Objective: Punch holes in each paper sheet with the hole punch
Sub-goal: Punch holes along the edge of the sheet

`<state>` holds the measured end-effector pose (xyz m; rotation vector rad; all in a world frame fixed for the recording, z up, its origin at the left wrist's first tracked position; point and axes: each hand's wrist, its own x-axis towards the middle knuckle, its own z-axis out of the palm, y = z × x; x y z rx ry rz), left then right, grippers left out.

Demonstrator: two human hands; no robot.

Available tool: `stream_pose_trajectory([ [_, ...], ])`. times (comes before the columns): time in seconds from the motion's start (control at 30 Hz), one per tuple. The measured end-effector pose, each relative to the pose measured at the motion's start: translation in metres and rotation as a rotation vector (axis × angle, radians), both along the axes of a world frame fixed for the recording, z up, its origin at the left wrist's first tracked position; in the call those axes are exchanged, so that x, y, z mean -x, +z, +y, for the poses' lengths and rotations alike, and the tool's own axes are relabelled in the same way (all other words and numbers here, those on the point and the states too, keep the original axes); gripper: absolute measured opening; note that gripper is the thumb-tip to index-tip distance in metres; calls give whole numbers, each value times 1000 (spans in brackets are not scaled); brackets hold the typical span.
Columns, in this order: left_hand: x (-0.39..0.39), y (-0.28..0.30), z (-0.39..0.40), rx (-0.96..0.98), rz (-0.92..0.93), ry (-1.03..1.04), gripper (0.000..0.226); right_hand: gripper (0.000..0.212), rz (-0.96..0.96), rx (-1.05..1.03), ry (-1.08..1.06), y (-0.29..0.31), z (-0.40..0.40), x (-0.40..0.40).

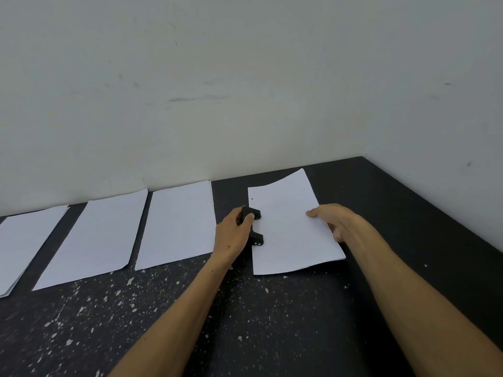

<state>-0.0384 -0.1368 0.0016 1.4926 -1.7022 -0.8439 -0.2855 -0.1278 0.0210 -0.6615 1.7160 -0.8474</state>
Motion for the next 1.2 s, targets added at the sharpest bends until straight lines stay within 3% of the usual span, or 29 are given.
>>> stream_pose_trajectory([
  [0.13, 1, 14, -8, -43, -117, -51, 51, 25, -9, 1, -1, 3, 2, -1],
  [0.33, 17, 15, -19, 3, -529, -166, 53, 20, -16, 16, -4, 3, 4, 0],
  [0.6, 13, 2, -20, 21, -454, -204, 53, 14, -7, 3, 1, 3, 3, -1],
  [1.2, 8, -8, -21, 73, -506, -183, 52, 15, -5, 1, 1, 7, 7, -3],
])
